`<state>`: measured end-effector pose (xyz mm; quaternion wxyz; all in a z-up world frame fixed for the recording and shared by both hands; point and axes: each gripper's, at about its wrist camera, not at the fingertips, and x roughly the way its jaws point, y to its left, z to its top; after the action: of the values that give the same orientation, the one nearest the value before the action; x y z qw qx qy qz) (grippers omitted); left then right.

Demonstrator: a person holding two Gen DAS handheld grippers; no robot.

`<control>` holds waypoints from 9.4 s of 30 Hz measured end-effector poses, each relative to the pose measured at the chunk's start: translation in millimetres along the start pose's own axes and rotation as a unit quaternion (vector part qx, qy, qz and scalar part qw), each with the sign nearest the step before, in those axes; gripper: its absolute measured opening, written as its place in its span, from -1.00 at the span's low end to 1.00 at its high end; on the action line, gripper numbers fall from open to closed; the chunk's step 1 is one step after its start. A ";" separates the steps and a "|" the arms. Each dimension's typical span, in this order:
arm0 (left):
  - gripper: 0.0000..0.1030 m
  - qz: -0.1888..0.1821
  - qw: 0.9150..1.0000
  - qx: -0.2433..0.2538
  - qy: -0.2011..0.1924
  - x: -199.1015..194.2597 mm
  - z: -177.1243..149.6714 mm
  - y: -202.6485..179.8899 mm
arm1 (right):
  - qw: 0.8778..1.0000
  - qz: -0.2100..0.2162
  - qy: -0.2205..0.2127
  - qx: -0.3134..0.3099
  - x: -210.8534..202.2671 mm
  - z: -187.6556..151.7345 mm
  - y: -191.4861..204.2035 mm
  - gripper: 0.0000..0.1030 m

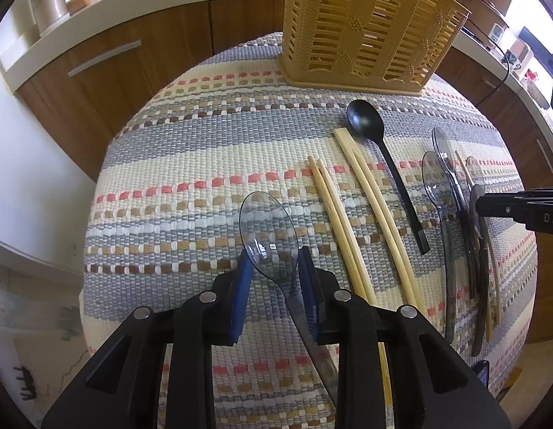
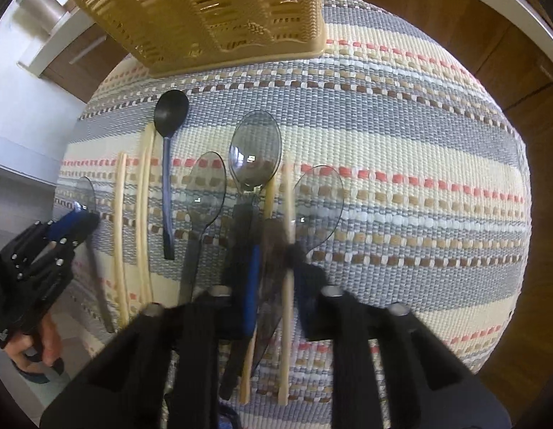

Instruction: Organize utensils

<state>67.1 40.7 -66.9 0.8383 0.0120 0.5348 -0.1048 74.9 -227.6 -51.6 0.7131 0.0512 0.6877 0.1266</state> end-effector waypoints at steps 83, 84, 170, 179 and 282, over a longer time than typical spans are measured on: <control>-0.41 -0.017 0.992 0.057 -0.110 -42.9 48.1 -24.1 | 0.989 -0.019 -0.091 -0.116 -2.9 28.8 96.6 -0.40; -0.41 -0.024 0.989 0.054 -0.135 -58.5 51.1 -25.5 | 0.986 -0.011 -0.113 -0.122 -16.4 25.7 96.5 -0.40; -0.42 0.003 0.998 0.062 -0.013 11.2 19.6 -39.0 | 0.983 -0.033 -0.166 -0.070 -84.1 26.1 22.3 0.06; -0.35 0.009 0.998 0.066 -0.002 10.9 20.9 -50.7 | 0.985 -0.036 -0.150 -0.076 -67.2 27.6 27.1 0.06; 0.04 -0.098 0.898 -0.066 -0.424 -173.4 115.4 -41.2 | 0.902 0.041 -0.429 -0.032 -173.4 50.1 -24.8 -0.40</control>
<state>92.1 13.3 142.2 0.9701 -0.1408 0.1331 -0.1460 123.6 -289.9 112.5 0.9344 0.1057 0.3083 0.1439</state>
